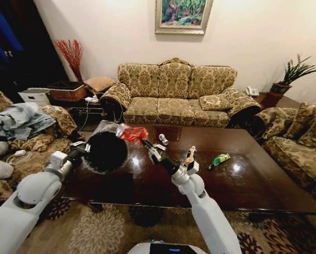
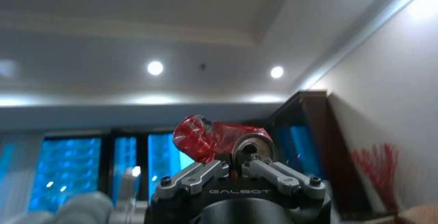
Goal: Move to the front of the table and place the trash on the table into the trash bin.
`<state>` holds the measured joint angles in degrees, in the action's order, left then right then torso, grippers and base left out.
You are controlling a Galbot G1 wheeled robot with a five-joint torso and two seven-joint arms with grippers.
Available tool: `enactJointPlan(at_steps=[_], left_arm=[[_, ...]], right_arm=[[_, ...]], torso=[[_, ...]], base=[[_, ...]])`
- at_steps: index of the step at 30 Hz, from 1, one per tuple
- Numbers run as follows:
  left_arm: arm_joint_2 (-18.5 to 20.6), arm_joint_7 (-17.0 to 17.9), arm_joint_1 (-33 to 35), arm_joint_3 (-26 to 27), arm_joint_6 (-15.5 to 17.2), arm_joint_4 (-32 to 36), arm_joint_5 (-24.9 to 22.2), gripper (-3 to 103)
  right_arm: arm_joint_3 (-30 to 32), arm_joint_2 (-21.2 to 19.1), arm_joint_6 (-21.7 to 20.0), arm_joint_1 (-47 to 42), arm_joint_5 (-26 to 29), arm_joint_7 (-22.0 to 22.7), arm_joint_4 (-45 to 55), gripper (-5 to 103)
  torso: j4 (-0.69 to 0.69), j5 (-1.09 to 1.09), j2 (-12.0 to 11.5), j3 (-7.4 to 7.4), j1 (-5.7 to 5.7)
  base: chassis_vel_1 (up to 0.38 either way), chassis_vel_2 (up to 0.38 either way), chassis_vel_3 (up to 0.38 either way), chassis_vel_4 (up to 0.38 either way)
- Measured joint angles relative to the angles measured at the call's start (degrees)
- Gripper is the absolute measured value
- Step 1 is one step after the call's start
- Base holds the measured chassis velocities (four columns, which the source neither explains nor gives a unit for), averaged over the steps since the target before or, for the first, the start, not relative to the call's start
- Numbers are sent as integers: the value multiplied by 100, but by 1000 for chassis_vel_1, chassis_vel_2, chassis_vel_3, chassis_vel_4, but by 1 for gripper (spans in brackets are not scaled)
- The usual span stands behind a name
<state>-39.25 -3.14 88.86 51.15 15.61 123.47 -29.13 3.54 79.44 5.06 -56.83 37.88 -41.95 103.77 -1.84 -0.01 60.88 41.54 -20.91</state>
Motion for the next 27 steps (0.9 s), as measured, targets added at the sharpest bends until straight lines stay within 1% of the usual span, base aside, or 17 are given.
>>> enactJointPlan(at_steps=[3,6,7,8,9,11,12,13,14,17,19,20,21,22,23,26,27], left_arm=[[0,-36,40,10,-45,84,2,1],[-9,-85,55,54,-114,178,59,1],[-12,-88,57,62,-116,197,64,1],[-12,-88,57,62,-116,197,64,1],[-16,-88,61,73,-118,209,69,1],[-21,-88,62,79,-120,216,72,1],[-42,-88,65,90,-123,227,76,1],[-67,-83,70,95,-123,230,82,1],[-67,-83,70,95,-123,230,82,1],[-123,-80,114,100,-123,240,97,1],[-125,-80,115,100,-126,239,99,1],[-122,-80,116,100,-129,224,101,1],[-114,-80,118,100,-131,208,103,1],[-105,-81,122,101,-132,195,104,1],[-105,-81,122,101,-132,195,104,1],[-89,-82,121,94,-148,141,107,1],[-89,-82,121,94,-148,141,107,1]], right_arm=[[-160,79,4,97,-135,11,-136,5],[-438,275,115,281,-571,162,-389,5],[-514,353,167,346,-789,221,-481,3],[-514,353,167,346,-789,221,-481,3],[-590,409,235,411,-1024,337,-565,8],[-628,430,271,434,-1127,404,-601,8],[-715,498,369,481,-1335,551,-689,18],[-740,537,430,504,-1421,606,-729,24],[-740,537,430,504,-1421,606,-729,24],[-760,623,491,539,-1535,715,-760,40],[-760,628,493,544,-1567,721,-760,40],[-748,624,504,546,-1749,749,-747,50],[-719,616,510,546,-1950,795,-721,50],[-685,601,521,547,-2119,824,-699,56],[-685,601,521,547,-2119,824,-699,56],[-694,492,636,672,-2348,841,-626,73],[-694,492,636,672,-2348,841,-626,73]], torso=[[-1,0,0,0,0],[0,1,0,0,0],[0,1,0,0,0],[0,1,0,0,0],[0,0,0,0,0],[0,0,0,0,0],[0,0,0,0,0],[1,0,0,0,0],[1,0,0,0,0],[0,0,0,0,0],[0,0,0,0,0],[0,0,0,0,0],[1,0,0,0,0],[0,0,0,0,0],[0,0,0,0,0],[1,1,0,0,0],[1,1,0,0,0]], base=[[0,0,0,0],[0,0,0,0],[0,0,0,0],[0,0,0,0],[0,0,0,0],[0,0,0,0],[0,0,0,0],[0,0,0,0],[0,0,0,0],[0,0,0,0],[0,0,0,0],[0,0,0,0],[0,0,0,0],[0,0,0,0],[0,0,0,0],[0,0,0,0],[0,0,0,0]])
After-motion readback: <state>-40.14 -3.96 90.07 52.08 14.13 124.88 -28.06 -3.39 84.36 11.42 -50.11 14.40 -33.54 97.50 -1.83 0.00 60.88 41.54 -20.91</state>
